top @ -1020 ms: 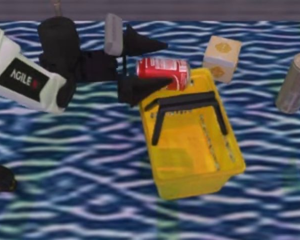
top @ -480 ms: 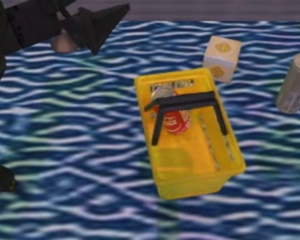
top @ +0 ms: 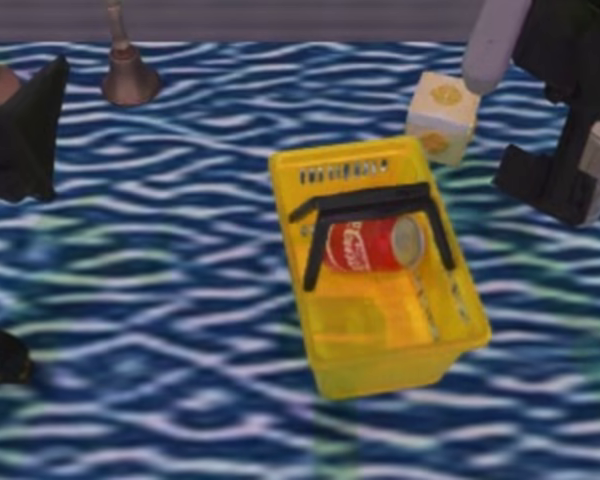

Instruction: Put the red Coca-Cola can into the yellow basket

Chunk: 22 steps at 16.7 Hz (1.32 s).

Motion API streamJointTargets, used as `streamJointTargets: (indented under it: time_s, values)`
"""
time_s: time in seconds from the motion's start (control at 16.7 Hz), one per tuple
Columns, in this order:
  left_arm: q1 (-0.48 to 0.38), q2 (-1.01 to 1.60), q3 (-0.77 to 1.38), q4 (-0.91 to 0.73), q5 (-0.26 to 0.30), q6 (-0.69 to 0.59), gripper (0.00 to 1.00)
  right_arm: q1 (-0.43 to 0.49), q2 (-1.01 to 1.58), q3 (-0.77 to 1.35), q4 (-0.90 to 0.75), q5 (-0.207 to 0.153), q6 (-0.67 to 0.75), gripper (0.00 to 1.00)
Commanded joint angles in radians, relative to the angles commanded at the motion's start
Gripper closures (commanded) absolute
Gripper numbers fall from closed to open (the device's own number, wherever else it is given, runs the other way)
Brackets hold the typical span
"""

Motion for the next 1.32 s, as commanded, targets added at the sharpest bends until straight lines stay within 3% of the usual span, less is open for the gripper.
streamJointTargets:
  time_s: [0.3,0.54,0.72,1.32]
  values:
    - [0.048,-0.498,-0.304,-0.215,-0.26,0.046,0.0,0.125,0.446,0.439,-0.288,0.001,-0.199,0.0]
    - [0.067,-0.721,-0.46,-0.312,-0.39,0.088,0.0,0.187,0.661,0.636,-0.441,0.003,-0.299,0.0]
    - [0.072,-0.778,-0.5,-0.334,-0.424,0.103,0.0,0.204,0.718,0.684,-0.484,0.004,-0.327,0.0]
    - [0.072,-0.778,-0.5,-0.334,-0.424,0.103,0.0,0.204,0.706,0.606,-0.419,0.004,-0.327,0.0]
